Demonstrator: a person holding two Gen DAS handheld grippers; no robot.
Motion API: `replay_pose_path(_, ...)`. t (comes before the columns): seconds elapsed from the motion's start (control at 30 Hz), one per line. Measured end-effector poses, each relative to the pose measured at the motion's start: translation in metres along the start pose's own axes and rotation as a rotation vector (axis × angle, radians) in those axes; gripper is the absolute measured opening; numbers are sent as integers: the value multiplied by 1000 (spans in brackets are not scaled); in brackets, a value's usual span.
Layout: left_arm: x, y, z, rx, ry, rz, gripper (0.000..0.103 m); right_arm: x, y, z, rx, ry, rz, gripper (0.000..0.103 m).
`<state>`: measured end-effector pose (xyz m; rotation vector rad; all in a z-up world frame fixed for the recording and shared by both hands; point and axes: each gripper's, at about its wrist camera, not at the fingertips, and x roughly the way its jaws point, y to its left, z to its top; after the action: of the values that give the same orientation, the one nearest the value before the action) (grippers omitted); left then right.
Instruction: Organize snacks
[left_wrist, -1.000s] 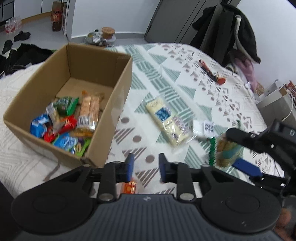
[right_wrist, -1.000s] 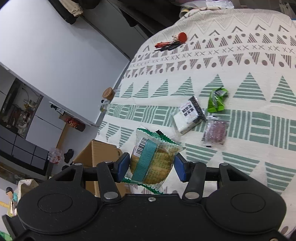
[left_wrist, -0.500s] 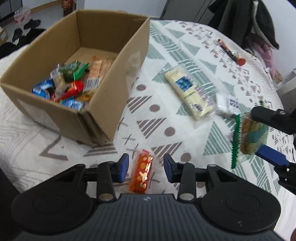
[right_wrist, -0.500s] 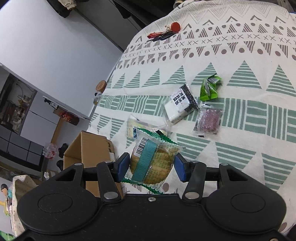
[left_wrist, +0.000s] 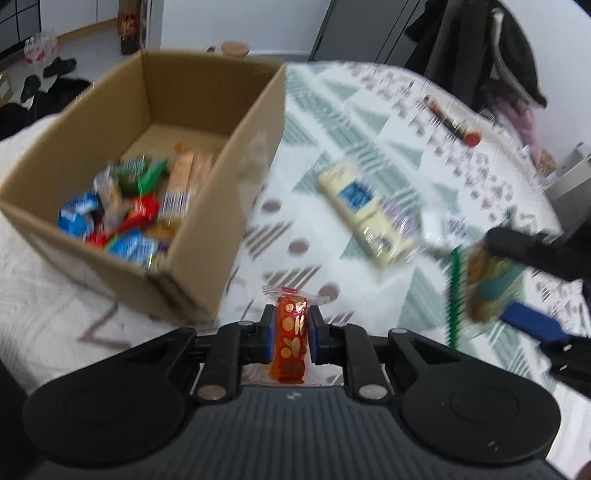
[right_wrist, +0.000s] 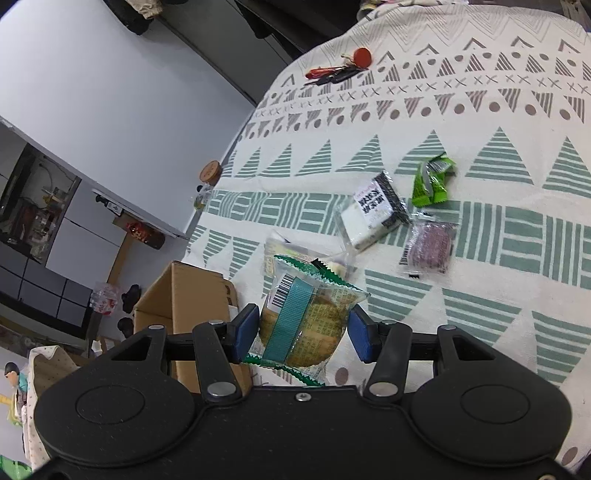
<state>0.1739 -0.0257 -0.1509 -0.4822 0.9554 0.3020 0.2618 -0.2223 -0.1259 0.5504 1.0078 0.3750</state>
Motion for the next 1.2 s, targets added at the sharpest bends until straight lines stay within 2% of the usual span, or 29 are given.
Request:
replay_pose_path(0.47,-46,13,31,-27,-109,-37,16,-11,31,-2,-63,-70,126,51)
replay_pose_path(0.83,-67,59,58,-111,-166,-22,16,-2,62,-10,-117,-76,171,51)
replay_pose_path(1.2,-60,105,83,-180,-182,9,16,15,97,-17,-189,-54,211,51)
